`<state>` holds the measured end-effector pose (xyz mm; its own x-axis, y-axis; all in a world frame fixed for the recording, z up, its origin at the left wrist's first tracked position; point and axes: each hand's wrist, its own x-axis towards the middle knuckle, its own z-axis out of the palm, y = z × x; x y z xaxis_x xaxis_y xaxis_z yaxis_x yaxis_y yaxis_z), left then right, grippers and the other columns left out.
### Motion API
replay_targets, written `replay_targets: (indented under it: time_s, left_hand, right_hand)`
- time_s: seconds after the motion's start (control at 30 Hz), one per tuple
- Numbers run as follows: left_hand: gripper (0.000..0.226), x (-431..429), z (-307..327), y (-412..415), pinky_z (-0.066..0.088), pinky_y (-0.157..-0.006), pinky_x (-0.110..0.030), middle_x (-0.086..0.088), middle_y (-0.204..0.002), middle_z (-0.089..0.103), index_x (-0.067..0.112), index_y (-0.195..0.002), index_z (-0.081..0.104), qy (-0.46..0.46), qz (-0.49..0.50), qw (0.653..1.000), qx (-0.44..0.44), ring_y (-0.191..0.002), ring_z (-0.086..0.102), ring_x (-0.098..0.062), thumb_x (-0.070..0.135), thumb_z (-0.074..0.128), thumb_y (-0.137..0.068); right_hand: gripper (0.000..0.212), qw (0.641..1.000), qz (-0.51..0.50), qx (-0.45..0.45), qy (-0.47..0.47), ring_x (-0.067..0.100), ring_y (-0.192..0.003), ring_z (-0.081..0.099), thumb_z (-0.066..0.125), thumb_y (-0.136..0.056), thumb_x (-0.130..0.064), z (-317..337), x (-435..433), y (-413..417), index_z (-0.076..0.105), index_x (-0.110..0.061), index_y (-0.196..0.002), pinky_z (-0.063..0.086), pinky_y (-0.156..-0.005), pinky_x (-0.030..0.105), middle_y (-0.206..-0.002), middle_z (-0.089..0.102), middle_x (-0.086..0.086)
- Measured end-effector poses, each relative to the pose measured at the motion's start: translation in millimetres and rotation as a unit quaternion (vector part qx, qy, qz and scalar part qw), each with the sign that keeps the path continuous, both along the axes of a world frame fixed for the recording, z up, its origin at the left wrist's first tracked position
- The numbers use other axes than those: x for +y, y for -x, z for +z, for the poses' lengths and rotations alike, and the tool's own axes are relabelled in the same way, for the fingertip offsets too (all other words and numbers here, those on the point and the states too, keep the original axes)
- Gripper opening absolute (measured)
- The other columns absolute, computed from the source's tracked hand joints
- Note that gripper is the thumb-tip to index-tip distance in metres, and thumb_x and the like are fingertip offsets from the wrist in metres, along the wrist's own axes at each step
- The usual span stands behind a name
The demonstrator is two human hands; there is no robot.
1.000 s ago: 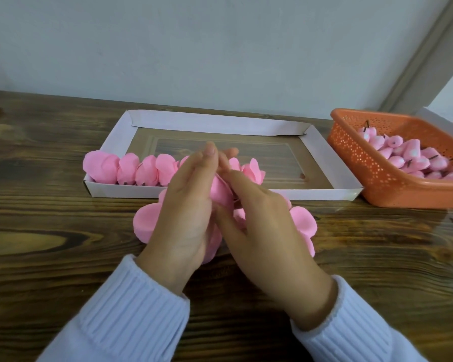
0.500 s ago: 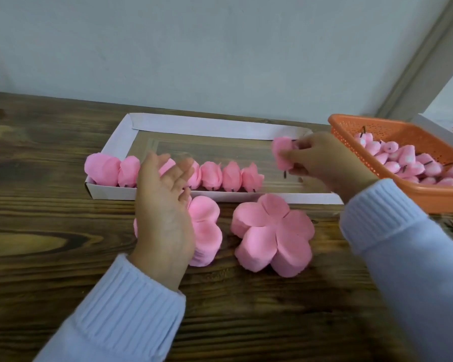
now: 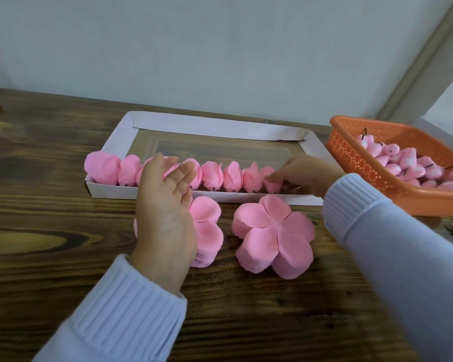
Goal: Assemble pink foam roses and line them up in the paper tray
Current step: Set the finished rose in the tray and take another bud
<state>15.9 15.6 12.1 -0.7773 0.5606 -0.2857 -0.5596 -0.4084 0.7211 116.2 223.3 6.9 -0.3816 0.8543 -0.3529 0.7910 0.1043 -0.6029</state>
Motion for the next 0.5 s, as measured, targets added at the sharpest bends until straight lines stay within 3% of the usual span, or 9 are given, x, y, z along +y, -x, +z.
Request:
replay_targets:
  time_s: [0.13,0.4,0.5]
  left_hand:
    - [0.028,0.7,0.3,-0.4,0.044,-0.088,-0.023,-0.001,-0.097,0.07,0.016,-0.096,0.061,0.0,-0.004,1.0,-0.004,-0.099,0.066,-0.013,0.034,0.041,-0.101]
    - [0.026,2.8,-1.3,-0.2,0.045,-0.085,-0.022,-0.002,-0.096,0.069,0.016,-0.096,0.062,0.006,-0.009,1.0,0.002,-0.097,0.066,-0.013,0.031,0.041,-0.101]
    - [0.025,3.0,-1.8,0.0,0.045,-0.086,-0.022,-0.001,-0.094,0.069,0.016,-0.095,0.062,0.005,-0.011,1.0,0.005,-0.095,0.066,-0.013,0.03,0.041,-0.101]
  right_hand:
    - [0.016,1.0,0.005,0.027,-0.003,0.014,-0.059,0.056,0.074,-0.082,-0.017,-4.7,-0.8,3.2,0.065,-0.004,-0.083,0.051,-0.058,0.024,-0.069,0.064,0.006]
    - [0.024,0.998,0.046,0.031,-0.037,0.018,-0.072,0.063,0.073,-0.084,-0.025,-10.4,1.3,2.0,0.072,-0.001,-0.086,0.057,-0.08,0.035,-0.088,0.073,0.014]
    - [0.021,0.997,0.063,0.02,-0.043,0.014,-0.068,0.064,0.071,-0.085,-0.03,-8.8,0.9,-0.8,0.07,-0.009,-0.082,0.056,-0.068,0.03,-0.079,0.073,0.007]
